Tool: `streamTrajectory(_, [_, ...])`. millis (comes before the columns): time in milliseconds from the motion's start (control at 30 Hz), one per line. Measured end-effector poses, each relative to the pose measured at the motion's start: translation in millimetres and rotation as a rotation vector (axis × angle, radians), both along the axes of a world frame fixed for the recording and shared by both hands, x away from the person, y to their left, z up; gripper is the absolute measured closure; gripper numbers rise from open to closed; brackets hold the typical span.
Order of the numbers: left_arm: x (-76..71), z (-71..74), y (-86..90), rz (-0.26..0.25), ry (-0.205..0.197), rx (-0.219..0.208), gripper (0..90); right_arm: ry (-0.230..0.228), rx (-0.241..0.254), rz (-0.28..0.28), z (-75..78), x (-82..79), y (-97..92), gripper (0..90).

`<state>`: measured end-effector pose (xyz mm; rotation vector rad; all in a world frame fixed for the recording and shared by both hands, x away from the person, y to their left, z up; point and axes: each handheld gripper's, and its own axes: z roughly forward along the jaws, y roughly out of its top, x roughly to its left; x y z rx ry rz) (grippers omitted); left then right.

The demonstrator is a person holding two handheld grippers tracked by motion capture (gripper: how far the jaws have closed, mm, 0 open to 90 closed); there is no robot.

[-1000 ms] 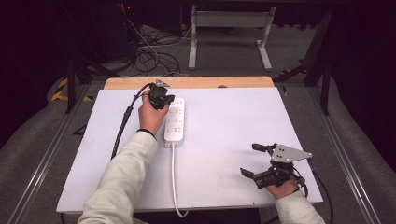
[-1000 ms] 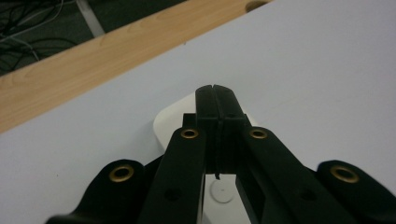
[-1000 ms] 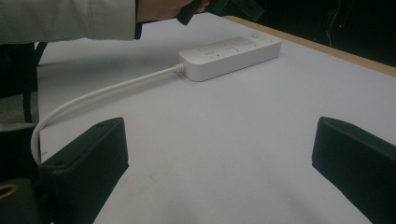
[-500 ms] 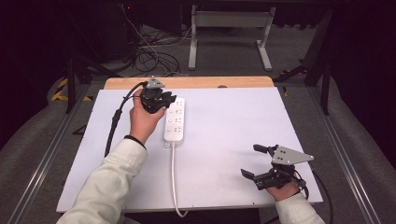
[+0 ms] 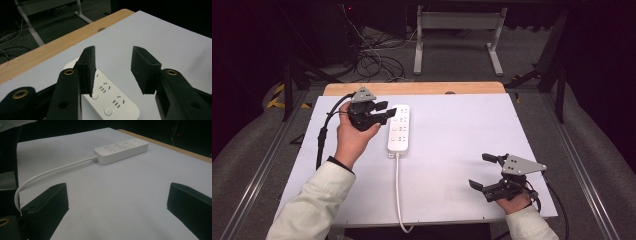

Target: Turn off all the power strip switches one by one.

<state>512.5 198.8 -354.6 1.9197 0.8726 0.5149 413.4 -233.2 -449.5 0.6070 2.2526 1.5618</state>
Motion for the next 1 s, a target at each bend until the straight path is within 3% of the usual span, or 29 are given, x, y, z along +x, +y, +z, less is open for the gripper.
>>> streamTrajectory(100, [-14.4, 0.3, 9.9, -0.024, -0.003, -0.025, 49.1, -0.002, -0.001, -0.001, 0.3, -0.6, -0.2, 4.1])
streamTrajectory(200, [-29.9, -2.5, 21.8, -0.027, -0.032, -0.04, 42.4, -0.004, -0.002, -0.003, 0.9, -0.8, -0.9, 4.1])
streamTrajectory(400, [-60.4, -19.3, 48.0, -0.042, -0.051, -0.071, 37.4, -0.006, -0.008, -0.007, 1.7, -0.4, -1.7, 4.0])
streamTrajectory(533, [-78.9, -38.8, 62.6, -0.032, -0.071, -0.073, 32.0, -0.007, -0.001, -0.015, 2.2, 0.5, -5.7, 3.8])
streamTrajectory(633, [-92.6, -57.8, 71.3, -0.034, -0.059, -0.087, 31.3, -0.003, 0.001, -0.017, 1.9, 1.0, -6.3, 3.8])
streamTrajectory(733, [-104.7, -79.1, 77.8, -0.033, -0.069, -0.073, 28.4, -0.003, -0.003, -0.015, 1.7, 0.5, -5.6, 3.7])
streamTrajectory(833, [-111.5, -95.5, 82.7, -0.04, -0.063, -0.036, 23.4, 0.003, -0.006, -0.016, 1.1, 0.7, -5.2, 3.6])
streamTrajectory(933, [-118.4, -109.4, 88.7, -0.074, -0.099, -0.05, 20.3, 0.008, -0.007, -0.017, 0.2, 0.7, -5.5, 3.5])
streamTrajectory(1000, [-120.8, -118.6, 93.1, -0.057, -0.085, -0.055, 19.8, 0.016, -0.008, -0.018, -0.8, 1.0, -6.0, 3.4])
